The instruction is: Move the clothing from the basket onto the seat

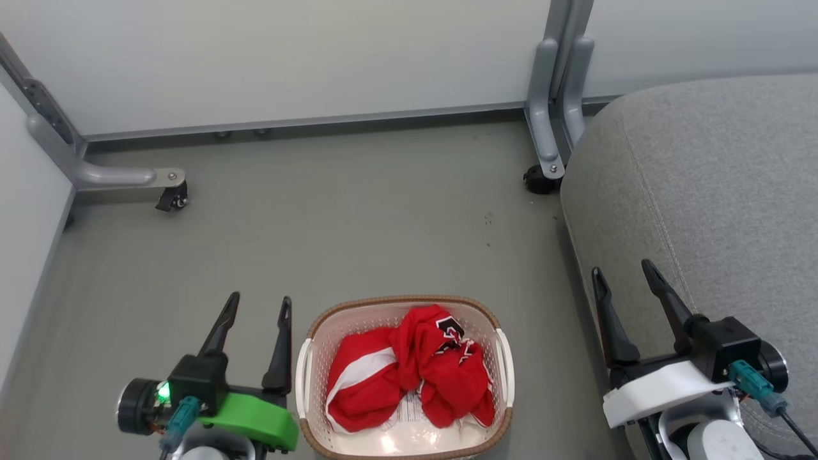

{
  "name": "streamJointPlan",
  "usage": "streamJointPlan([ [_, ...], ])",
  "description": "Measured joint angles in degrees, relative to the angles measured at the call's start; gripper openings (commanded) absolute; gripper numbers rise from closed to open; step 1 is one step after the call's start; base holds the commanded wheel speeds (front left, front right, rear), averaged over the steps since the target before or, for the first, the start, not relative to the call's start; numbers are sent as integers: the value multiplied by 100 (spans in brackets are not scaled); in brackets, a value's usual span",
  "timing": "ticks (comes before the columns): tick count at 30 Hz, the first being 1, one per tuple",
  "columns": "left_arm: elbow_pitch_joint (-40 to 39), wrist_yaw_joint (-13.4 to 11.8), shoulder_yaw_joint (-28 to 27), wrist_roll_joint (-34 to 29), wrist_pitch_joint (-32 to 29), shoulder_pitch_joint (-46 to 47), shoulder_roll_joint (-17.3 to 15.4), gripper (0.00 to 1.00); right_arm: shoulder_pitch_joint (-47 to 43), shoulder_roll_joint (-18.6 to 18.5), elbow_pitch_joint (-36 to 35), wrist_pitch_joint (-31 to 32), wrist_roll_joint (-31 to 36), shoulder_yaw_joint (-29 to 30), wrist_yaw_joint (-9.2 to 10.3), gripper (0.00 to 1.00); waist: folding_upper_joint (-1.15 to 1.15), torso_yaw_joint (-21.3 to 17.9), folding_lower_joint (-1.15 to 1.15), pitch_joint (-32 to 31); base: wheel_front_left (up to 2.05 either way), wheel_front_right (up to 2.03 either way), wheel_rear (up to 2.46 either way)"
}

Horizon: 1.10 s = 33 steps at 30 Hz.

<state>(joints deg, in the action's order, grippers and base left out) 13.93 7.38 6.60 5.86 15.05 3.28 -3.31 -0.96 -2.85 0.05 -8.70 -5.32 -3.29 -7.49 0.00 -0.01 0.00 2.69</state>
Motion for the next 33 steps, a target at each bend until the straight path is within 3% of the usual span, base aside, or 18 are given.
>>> streamJointPlan([
  [9,565,0,907,-42,8,850,34,100,571,0,-221,-102,18,-51,0,100,0,-199,0,646,0,0,0],
  [21,2416,0,1770,-167,-12,2558,59,100,1424,-4,-293,-425,-237,-171,0,100,0,-676,0,1980,0,0,0],
  [33,4417,-36,1963,-241,-318,3913,-30,100,1948,-8,-250,-613,-641,-524,0,100,0,-1305,1,3336,0,0,0],
])
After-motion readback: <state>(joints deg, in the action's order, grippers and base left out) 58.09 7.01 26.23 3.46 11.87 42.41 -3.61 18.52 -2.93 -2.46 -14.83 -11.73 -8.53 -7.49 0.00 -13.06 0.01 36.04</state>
